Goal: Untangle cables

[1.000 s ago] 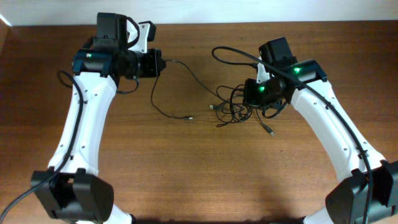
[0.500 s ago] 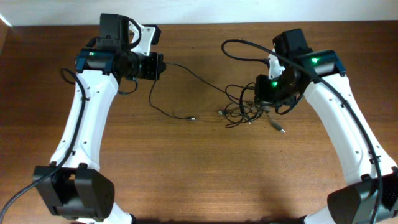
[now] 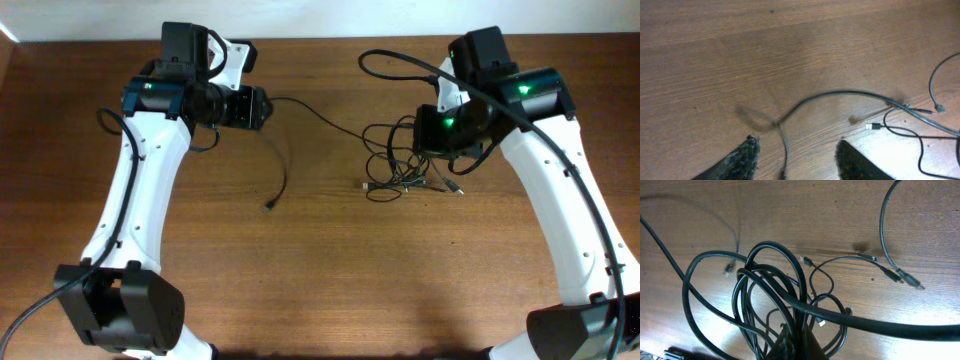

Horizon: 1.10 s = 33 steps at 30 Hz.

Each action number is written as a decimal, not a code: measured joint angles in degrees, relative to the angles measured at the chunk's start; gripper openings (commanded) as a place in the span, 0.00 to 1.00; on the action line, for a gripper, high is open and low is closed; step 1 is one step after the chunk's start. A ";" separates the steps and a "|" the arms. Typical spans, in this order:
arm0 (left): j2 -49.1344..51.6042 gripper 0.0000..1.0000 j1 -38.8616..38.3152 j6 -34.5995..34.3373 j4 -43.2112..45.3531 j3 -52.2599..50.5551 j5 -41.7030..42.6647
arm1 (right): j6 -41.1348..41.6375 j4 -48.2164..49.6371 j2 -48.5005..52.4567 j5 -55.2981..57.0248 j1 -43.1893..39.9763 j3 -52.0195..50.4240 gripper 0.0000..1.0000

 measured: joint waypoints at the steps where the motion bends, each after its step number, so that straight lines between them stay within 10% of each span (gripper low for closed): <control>1: 0.00 0.82 0.00 -0.09 -0.02 0.00 0.59 | 0.00 0.04 0.00 0.00 0.00 0.00 0.04; 22: 0.00 0.83 -3.98 -0.04 4.26 -0.02 9.42 | 0.02 0.24 0.00 -0.44 0.00 0.00 0.04; 33: 9.55 0.68 -13.22 -3.43 16.37 -0.22 29.88 | 0.00 0.37 0.02 -0.46 0.00 0.00 0.04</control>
